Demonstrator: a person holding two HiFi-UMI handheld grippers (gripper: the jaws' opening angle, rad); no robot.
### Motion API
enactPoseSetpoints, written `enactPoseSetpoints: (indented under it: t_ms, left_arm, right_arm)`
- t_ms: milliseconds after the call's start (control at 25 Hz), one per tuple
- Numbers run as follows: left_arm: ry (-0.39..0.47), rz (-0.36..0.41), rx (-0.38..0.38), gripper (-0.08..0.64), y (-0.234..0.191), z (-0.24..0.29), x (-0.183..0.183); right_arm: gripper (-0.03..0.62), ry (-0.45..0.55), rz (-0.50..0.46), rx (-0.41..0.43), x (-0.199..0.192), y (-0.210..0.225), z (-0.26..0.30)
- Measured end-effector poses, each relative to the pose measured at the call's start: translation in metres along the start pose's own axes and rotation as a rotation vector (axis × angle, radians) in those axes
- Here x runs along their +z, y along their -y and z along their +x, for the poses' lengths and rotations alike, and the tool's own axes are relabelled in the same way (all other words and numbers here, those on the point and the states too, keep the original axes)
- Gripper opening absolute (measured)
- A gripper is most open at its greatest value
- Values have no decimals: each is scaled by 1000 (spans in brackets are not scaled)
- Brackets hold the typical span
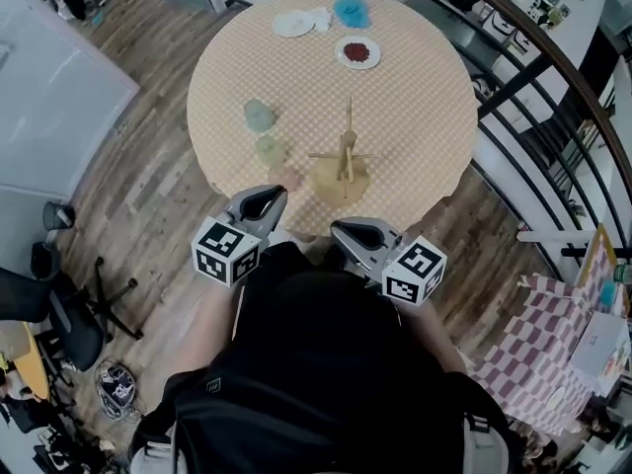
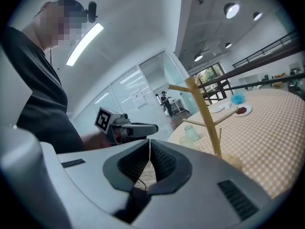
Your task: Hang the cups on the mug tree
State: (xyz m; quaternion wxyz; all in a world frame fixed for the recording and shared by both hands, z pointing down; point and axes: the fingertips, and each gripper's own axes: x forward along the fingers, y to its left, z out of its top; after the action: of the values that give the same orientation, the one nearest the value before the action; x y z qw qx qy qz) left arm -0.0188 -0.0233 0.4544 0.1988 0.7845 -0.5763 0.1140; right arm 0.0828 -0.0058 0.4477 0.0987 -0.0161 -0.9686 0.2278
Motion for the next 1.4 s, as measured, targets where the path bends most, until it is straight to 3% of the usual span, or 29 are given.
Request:
enactPoseSetpoints:
  t_ms: [280,440,720,920,1160,1400]
  left_arm:
    - [-140,109,61,30,-38,24,-19]
    - [-261,157,29,105,-53,38,-40]
    - [-434,285,-4,142,-77,59,-67]
    - [-570,313,-68,247,-83,74,-95]
    - [-675,370,-137,262,-84,89,-119]
    - [-749,453,-129,267,-92,99,-128]
  right_arm:
    - [17,-5,27,28,13,28,13]
    - [17,-4,26,15,21,41,22]
    - [17,25,82,-22,24,64,33]
    - [17,32,119,-43,22,70,39]
    - [17,28,140,-72,21,77,41]
    - [17,23,158,-95,18,80,37]
